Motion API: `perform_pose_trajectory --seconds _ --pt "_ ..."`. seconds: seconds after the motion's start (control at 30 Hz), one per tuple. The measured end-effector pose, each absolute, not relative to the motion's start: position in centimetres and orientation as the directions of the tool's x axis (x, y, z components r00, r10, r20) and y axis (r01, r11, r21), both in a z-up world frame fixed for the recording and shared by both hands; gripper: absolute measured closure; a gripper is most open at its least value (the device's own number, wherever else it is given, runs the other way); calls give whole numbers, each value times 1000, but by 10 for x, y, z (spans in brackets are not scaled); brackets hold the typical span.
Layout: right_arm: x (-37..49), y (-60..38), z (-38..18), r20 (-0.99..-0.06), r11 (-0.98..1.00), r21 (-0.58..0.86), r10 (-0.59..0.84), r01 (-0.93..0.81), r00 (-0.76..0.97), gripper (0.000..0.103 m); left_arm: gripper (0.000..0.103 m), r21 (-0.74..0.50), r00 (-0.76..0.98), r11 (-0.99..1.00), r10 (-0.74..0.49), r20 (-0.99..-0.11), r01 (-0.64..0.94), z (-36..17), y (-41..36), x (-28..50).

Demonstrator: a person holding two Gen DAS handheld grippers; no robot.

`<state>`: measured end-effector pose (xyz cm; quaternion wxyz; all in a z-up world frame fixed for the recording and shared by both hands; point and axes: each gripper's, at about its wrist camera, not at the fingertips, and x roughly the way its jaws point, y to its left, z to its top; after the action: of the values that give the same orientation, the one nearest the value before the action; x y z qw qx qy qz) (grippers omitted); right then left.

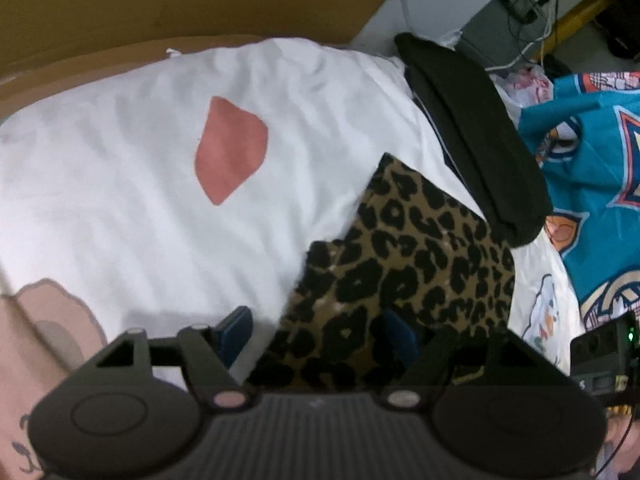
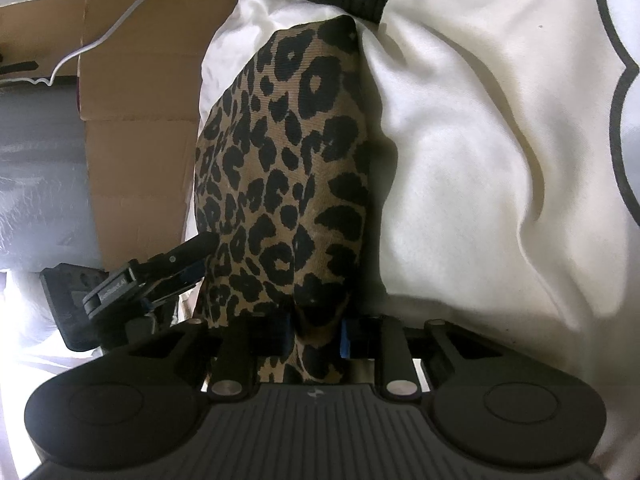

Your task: Fold clothes

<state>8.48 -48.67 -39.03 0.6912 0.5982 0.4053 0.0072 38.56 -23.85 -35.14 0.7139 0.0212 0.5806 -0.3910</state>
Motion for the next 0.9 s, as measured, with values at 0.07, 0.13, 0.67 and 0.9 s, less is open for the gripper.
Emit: perform_pose_trajectory --seconds 0.07,0.13,0.67,0.9 --pt "87 -487 -389 -555 300 831 498 468 666 91 27 -430 13 679 -543 -840 596 -353 -239 386" --pt "89 -488 -387 -556 316 831 501 458 664 93 30 -435 12 669 -553 -833 602 -353 -239 387" --pt "79 -505 -375 -565 334 825 473 456 676 97 50 -456 -9 689 -547 -837 564 -349 -240 379" --pt "78 -520 -371 -584 362 811 470 459 662 97 54 -473 -31 696 -545 -838 540 -347 -237 372"
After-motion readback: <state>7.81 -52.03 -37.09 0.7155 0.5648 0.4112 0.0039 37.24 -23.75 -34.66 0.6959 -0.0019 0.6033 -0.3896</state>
